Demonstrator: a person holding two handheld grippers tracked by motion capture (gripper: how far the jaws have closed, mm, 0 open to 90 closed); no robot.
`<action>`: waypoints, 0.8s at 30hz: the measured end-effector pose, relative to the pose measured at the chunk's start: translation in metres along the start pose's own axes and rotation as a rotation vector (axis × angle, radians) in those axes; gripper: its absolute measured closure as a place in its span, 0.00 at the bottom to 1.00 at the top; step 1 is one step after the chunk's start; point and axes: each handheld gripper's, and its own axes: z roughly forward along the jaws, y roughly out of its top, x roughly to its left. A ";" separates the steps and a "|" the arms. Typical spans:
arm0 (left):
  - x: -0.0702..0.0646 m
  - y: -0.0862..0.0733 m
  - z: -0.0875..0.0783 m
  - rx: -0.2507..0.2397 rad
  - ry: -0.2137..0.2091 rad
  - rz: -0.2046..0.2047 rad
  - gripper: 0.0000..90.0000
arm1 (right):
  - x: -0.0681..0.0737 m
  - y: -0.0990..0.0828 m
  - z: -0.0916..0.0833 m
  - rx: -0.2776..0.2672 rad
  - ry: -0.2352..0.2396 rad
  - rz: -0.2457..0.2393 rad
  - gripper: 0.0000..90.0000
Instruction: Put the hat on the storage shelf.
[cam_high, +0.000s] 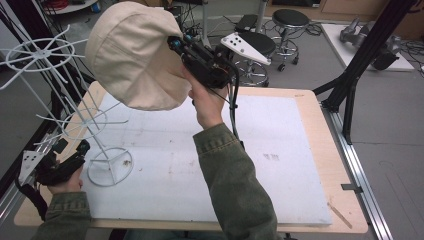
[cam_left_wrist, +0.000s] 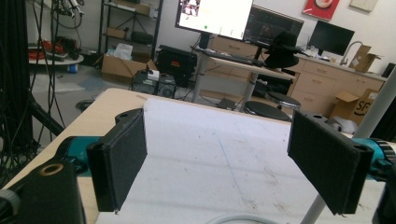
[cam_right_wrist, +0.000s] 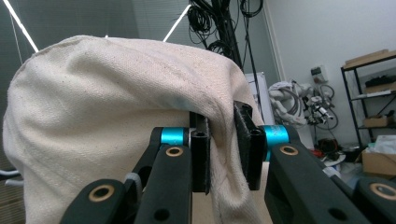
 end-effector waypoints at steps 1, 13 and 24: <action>0.000 0.000 0.000 -0.001 0.000 0.000 0.22 | 0.001 0.000 0.003 -0.001 0.004 0.000 0.88; 0.001 0.000 0.001 0.002 -0.002 0.003 0.22 | 0.003 -0.008 0.040 0.047 -0.004 0.028 0.87; 0.001 -0.001 0.001 0.005 -0.005 0.001 0.22 | 0.004 -0.015 0.061 0.096 0.008 0.059 0.87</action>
